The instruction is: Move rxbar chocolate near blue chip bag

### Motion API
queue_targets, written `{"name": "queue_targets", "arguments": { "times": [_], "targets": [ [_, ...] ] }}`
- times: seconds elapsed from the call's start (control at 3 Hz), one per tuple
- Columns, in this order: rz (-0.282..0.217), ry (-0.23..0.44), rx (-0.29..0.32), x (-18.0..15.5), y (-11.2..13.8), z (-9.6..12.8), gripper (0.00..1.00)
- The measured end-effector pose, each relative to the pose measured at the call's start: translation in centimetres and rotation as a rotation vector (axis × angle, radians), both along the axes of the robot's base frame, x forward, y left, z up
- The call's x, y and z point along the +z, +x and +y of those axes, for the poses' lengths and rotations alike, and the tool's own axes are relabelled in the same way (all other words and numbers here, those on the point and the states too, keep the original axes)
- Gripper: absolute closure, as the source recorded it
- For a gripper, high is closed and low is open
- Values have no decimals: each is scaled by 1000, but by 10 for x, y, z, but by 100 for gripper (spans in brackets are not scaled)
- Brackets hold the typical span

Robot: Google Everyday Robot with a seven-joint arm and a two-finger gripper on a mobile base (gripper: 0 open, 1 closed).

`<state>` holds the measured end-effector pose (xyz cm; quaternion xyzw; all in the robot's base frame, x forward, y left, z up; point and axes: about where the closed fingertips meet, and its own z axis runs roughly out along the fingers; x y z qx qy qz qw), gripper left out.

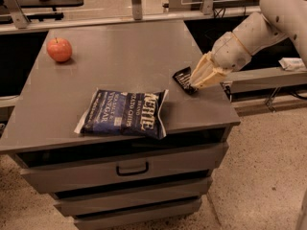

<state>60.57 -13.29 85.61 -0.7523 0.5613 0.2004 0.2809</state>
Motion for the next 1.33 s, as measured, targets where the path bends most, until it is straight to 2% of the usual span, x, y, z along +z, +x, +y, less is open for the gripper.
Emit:
{"name": "queue_targets", "arguments": {
  "times": [0.33,0.67,1.0,1.33],
  "targets": [
    [-10,-12,-17,2,3,-6,12],
    [-9,-12,-20,2,3,-5,0],
    [-21,5,-77,7,5,-21,0],
    [-110,63,-211,47,5,-69,0]
  ]
}}
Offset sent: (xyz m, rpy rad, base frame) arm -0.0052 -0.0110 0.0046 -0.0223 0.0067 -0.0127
